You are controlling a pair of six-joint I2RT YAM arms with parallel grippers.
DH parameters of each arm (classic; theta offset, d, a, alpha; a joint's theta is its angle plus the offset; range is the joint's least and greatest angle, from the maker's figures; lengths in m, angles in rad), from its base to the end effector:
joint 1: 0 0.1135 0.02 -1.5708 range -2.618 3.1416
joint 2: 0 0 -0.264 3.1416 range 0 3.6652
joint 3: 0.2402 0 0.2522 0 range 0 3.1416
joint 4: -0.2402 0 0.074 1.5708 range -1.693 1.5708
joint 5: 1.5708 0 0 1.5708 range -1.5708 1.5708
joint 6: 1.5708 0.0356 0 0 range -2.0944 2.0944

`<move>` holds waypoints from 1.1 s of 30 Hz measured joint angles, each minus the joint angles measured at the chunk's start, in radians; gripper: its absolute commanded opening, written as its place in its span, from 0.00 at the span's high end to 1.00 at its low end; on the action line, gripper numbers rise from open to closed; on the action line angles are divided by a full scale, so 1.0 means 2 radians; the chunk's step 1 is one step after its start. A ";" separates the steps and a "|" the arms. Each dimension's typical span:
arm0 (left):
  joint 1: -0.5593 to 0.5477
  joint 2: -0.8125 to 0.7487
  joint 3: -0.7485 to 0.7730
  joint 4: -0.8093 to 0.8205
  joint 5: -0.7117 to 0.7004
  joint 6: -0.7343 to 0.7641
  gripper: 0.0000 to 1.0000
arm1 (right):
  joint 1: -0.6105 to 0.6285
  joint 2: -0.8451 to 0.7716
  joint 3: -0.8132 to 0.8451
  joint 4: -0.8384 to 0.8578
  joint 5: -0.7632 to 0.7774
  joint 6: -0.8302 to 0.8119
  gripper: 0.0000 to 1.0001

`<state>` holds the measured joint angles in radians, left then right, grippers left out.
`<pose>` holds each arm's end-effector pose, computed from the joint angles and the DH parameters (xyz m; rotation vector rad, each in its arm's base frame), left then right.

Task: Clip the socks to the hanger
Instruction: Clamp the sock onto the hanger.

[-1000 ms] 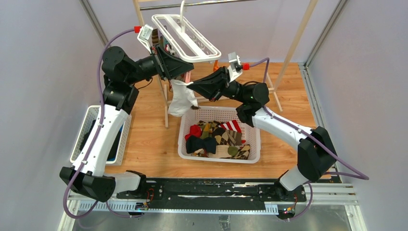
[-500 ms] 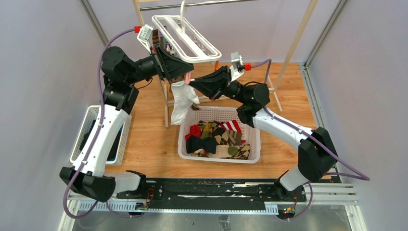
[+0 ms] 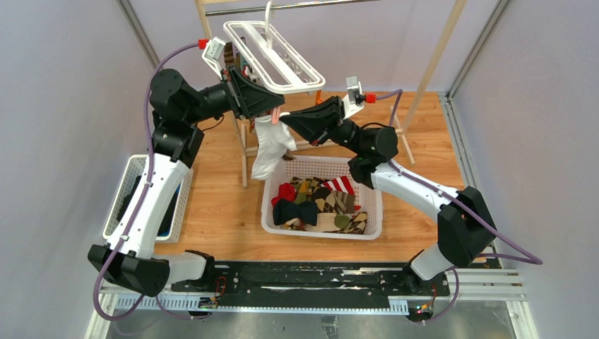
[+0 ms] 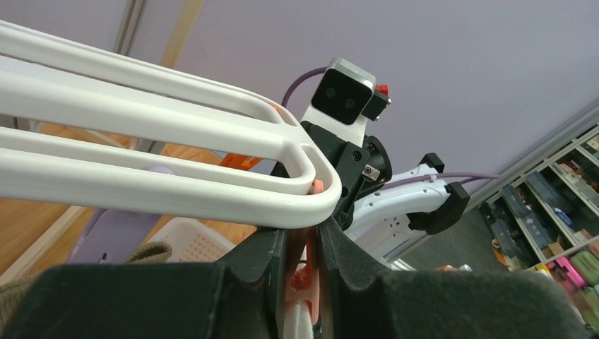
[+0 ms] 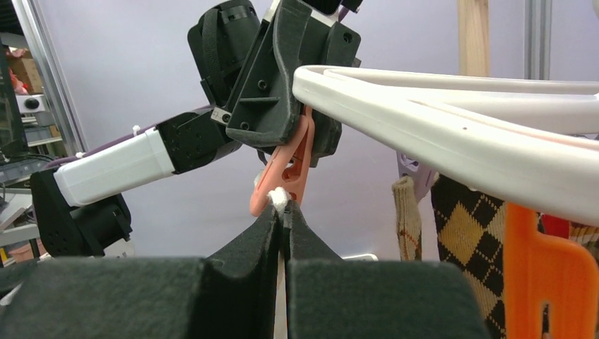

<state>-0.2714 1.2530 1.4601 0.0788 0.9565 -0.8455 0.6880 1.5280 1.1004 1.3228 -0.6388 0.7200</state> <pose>0.2384 -0.0965 0.5000 0.4999 1.5148 -1.5049 0.2342 0.2200 0.4103 -0.6708 0.7357 1.5184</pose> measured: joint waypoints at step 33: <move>0.001 -0.011 -0.001 -0.013 0.003 0.047 0.50 | -0.002 -0.016 0.000 -0.023 0.007 0.007 0.84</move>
<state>-0.2703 1.2312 1.4590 0.0528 0.9627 -0.7525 0.6846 1.4967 1.1000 1.2762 -0.6243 0.7341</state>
